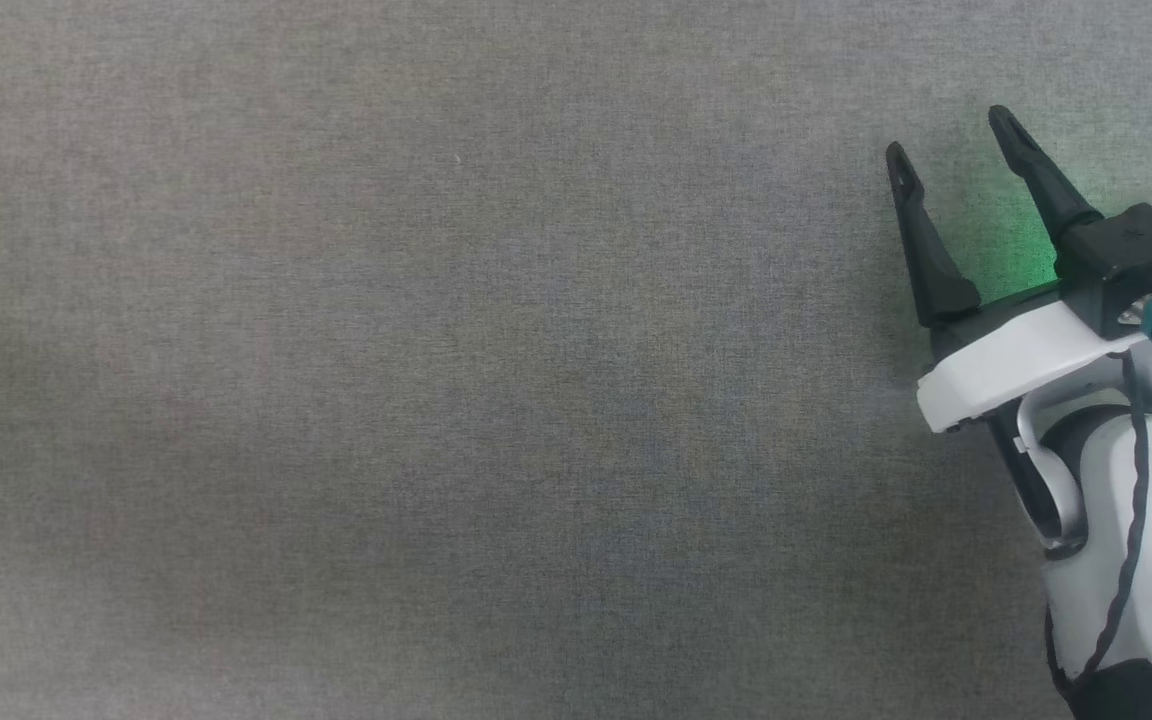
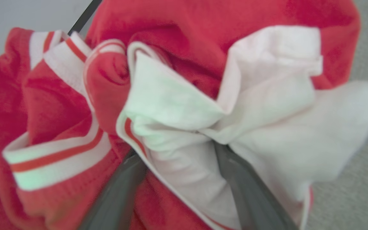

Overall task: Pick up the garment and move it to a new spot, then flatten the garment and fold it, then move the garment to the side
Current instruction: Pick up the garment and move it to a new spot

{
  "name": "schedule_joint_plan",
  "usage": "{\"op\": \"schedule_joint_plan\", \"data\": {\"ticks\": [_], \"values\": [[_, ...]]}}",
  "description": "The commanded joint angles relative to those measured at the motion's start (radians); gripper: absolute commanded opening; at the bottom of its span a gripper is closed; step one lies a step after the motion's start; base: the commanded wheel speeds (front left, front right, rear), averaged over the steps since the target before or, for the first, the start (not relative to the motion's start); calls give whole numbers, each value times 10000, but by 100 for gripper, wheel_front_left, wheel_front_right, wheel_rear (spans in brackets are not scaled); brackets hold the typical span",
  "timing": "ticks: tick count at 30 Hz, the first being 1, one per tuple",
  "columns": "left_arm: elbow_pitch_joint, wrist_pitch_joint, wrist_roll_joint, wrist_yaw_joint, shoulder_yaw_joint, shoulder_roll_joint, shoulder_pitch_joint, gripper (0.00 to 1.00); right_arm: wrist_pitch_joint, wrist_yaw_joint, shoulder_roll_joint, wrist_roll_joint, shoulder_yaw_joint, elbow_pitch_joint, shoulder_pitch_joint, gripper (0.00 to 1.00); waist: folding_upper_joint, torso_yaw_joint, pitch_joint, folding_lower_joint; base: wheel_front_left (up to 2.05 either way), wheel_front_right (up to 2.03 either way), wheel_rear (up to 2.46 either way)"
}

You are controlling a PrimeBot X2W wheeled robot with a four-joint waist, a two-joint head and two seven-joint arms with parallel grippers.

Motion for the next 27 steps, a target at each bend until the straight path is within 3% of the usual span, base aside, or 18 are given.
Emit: {"op": "schedule_joint_plan", "data": {"ticks": [1, 2, 3, 16, 22, 27], "values": [[482, 403, -67, -120, -155, -660, 469, 78, 31, -1, -20, -45, -34, -76, 48, 100, 0, 34, -34, 0, 0, 0, 0], [478, 359, -56, -117, -161, -603, 364, 20, 37, -1, -31, -53, -56, -82, 47, 100, 0, 62, -62, 0, 0, 0, 0], [477, 302, 3, -127, -218, -527, 256, 0, 36, -3, -44, -59, -72, -85, 47, 100, 0, 91, -99, 0, 0, 0, 0], [-632, -1834, 546, -226, -1142, 212, -796, 0, -426, -1, 72, 199, -100, 542, 183, 100, 0, 470, -1614, 0, 0, 0, 0], [-2037, -1818, 297, -234, -2106, 509, -790, 0, -675, -3, 167, 365, -129, 952, 358, 100, 0, 638, -2536, 0, 0, 0, 0], [-3722, -1163, -205, -232, -2842, 831, -391, 0, -886, -3, 239, 516, -237, 1276, 596, 100, 0, 791, -3320, 0, 0, 0, 0]]}}
